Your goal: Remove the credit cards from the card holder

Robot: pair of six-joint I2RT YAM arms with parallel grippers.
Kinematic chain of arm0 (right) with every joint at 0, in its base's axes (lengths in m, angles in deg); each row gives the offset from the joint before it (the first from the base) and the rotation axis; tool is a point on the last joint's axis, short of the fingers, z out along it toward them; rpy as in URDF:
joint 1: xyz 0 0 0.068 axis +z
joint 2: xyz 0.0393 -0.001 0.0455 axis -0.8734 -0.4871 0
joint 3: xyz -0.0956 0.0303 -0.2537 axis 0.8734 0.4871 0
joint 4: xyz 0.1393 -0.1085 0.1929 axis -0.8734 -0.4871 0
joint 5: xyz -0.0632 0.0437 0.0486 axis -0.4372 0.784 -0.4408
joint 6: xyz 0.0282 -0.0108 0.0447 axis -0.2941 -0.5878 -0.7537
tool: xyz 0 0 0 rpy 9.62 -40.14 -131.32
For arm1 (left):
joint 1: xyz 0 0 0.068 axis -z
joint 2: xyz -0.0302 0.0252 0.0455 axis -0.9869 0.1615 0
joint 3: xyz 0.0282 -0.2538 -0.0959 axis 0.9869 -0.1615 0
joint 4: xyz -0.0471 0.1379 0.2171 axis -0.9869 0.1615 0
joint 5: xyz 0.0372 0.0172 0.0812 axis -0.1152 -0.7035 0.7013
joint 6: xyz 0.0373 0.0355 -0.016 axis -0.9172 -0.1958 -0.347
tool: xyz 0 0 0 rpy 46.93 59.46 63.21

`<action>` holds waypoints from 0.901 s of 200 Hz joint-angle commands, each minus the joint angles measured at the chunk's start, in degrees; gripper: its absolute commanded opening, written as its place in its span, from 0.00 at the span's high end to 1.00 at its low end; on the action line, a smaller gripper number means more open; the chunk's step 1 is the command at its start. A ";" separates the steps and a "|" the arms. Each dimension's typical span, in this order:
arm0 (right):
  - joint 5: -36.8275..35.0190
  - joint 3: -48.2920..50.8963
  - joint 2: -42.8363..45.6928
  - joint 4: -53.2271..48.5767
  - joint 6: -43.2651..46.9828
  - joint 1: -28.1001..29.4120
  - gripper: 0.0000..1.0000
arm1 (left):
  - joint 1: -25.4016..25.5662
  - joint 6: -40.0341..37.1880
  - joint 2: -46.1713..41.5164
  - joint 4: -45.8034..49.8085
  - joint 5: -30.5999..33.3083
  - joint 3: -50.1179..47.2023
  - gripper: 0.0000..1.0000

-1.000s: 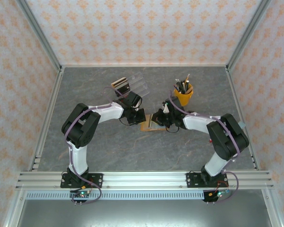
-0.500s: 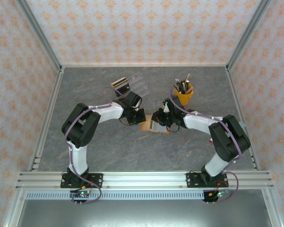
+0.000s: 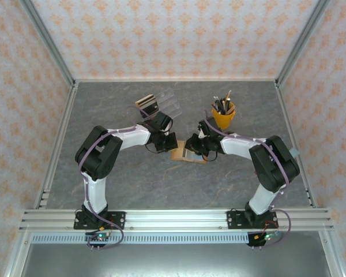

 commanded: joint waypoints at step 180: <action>2.33 1.81 2.42 4.45 0.11 0.03 1.00 | -1.43 -1.43 2.28 7.20 4.97 -2.86 0.92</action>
